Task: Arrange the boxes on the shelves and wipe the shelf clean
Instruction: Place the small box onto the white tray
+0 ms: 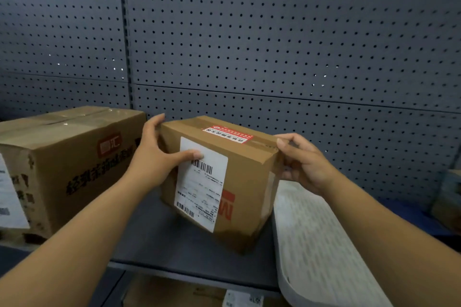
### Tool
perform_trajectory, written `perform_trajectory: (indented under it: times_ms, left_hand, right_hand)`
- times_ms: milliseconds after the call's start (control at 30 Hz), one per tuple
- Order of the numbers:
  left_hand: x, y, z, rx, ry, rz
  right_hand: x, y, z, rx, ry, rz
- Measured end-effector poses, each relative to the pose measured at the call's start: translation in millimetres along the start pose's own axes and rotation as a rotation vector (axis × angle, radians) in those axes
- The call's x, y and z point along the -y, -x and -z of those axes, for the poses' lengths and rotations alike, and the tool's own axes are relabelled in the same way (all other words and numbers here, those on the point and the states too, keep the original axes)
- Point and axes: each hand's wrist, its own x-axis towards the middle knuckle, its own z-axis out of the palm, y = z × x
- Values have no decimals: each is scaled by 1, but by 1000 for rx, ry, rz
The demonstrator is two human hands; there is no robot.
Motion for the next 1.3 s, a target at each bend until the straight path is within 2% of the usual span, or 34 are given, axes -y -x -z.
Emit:
perform_trajectory:
  times_ms: [167,333,467,800,967,1133,1300]
  left_hand:
    - [-24,-2,-37,-29,65,0]
    - [-46,10,-89,67,-17,-100]
    - [-58,18,-126,188,13,-10]
    - [-95,54,-206,245,75,-20]
    - [-104,71,-226,216,245,119]
    - [-103,84,-233,354,431,199]
    - [-92,91,-236,410,448,200]
  right_hand:
    - [22,24,20,-183,-31,60]
    - [38,50,40,-332,51,85]
    - [48,73,63,-429,76,70]
    - [42,118,108,-529,84,23]
    - [29,127,117,-550,91,-4]
    - [14,130,122,-562,60,-34]
    - [5,132,119,-563,33,-59]
